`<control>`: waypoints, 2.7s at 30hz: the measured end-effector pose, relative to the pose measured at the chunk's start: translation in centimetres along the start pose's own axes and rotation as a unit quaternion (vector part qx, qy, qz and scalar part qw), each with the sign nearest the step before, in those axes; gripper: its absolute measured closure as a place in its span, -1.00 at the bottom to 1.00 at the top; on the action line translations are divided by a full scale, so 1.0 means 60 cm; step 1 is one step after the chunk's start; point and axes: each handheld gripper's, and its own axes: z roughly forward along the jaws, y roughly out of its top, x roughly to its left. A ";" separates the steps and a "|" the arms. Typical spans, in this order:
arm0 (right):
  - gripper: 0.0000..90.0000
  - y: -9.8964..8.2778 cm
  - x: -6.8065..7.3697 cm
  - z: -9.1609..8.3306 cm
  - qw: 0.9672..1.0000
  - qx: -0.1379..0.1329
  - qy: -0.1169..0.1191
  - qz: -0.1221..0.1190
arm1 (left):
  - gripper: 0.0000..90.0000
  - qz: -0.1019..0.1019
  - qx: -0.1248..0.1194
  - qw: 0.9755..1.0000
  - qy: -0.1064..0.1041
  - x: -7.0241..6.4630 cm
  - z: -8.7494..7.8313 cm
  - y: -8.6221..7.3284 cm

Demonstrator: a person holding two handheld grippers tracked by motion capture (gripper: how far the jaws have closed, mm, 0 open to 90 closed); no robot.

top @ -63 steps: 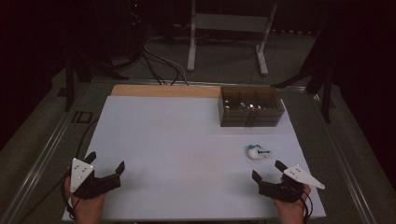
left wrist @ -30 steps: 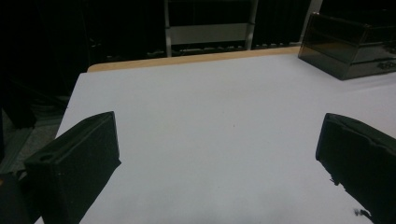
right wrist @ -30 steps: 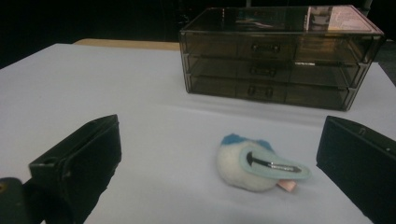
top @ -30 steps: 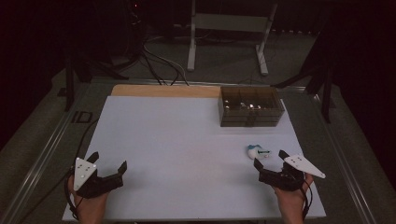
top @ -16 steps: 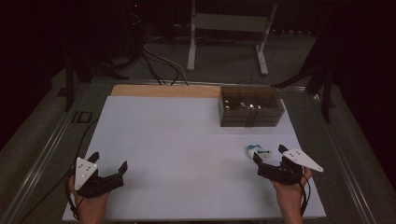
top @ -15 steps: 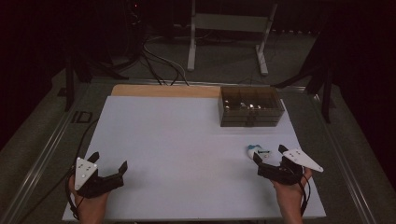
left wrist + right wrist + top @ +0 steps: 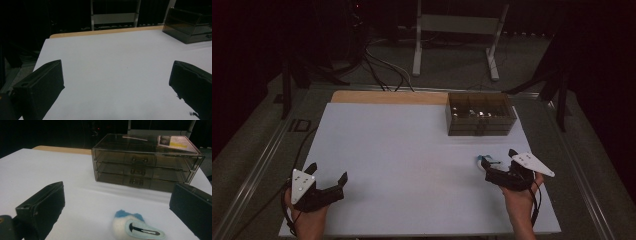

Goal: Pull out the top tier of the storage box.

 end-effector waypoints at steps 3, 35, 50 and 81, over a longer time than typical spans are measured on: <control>-1.00 0.001 0.000 0.003 1.000 0.001 -0.001 0.002 | -0.98 0.000 0.000 1.000 0.000 0.000 0.000 0.000; -1.00 0.022 -0.015 0.046 1.000 0.008 -0.022 -0.005 | -0.98 0.004 0.004 1.000 0.002 -0.003 0.002 0.000; -1.00 0.032 -0.020 0.066 1.000 0.002 -0.030 -0.001 | -0.98 0.005 0.004 1.000 0.001 -0.006 0.002 0.000; -0.99 0.057 -0.030 0.119 0.999 -0.010 -0.048 0.016 | -0.98 0.004 0.005 1.000 0.004 -0.005 0.003 -0.001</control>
